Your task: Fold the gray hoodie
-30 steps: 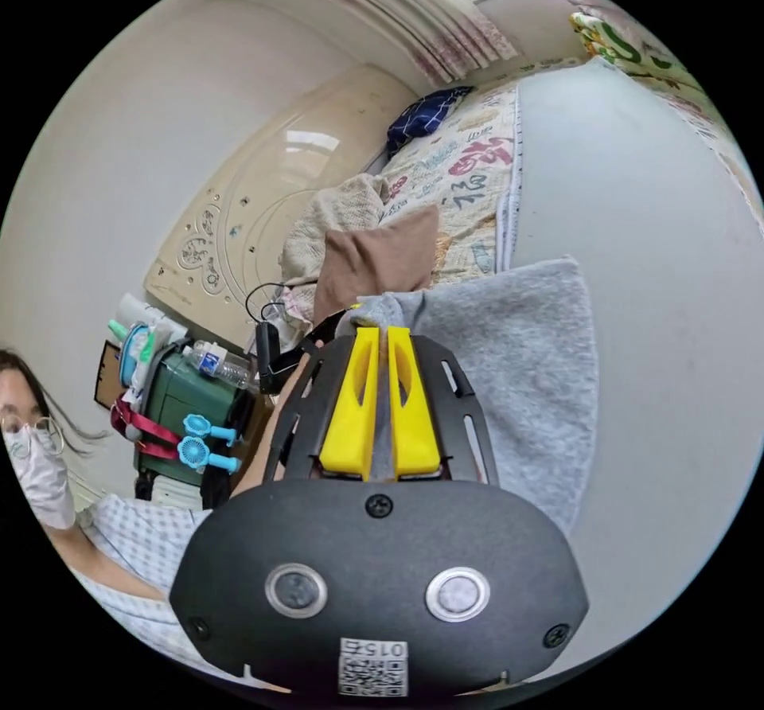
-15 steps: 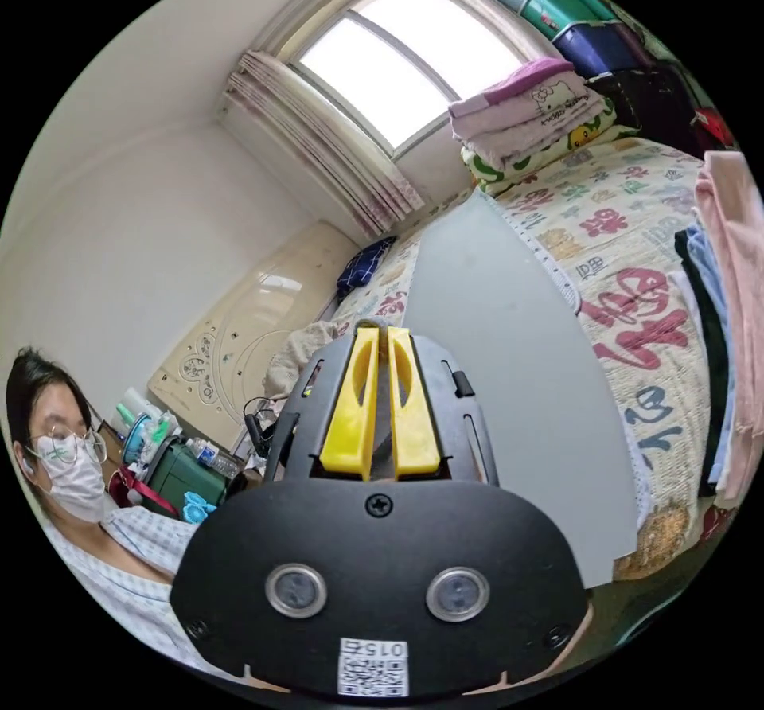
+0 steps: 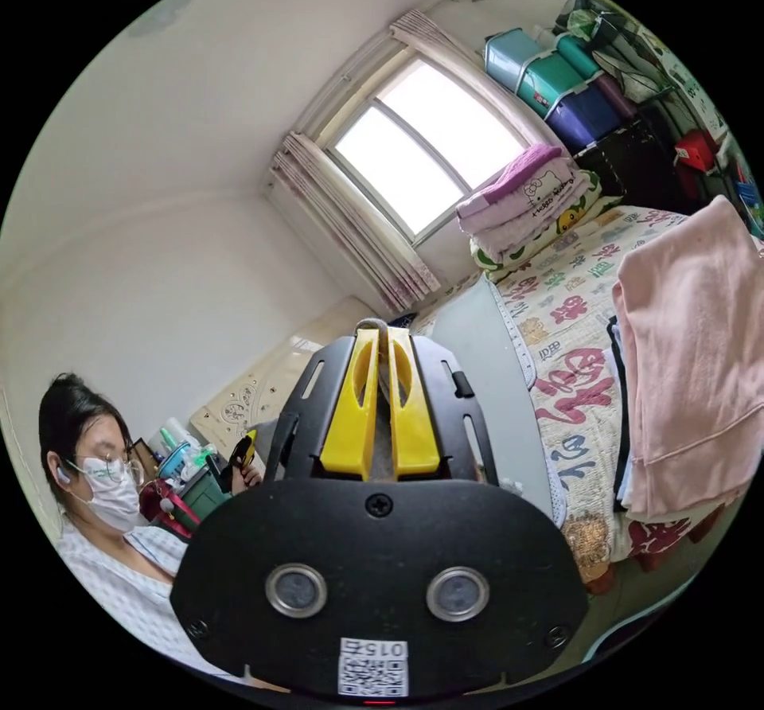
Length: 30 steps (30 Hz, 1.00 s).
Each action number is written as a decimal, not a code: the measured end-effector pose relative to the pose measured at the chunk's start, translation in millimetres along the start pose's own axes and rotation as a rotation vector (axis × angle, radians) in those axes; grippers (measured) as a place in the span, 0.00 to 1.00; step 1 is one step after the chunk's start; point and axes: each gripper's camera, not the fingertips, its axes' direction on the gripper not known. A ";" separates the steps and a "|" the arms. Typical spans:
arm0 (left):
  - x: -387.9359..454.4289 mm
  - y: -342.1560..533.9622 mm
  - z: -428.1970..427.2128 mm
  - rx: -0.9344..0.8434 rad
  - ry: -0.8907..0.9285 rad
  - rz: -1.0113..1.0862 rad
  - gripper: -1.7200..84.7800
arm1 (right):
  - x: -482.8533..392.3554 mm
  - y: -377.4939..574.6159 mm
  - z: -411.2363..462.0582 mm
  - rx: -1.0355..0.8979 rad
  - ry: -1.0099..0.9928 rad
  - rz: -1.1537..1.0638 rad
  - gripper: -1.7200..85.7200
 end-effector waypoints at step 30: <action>-103.7 21.6 278.6 -0.588 -0.194 0.056 0.12 | 15.0 6.2 170.3 -0.626 -0.024 -0.387 0.09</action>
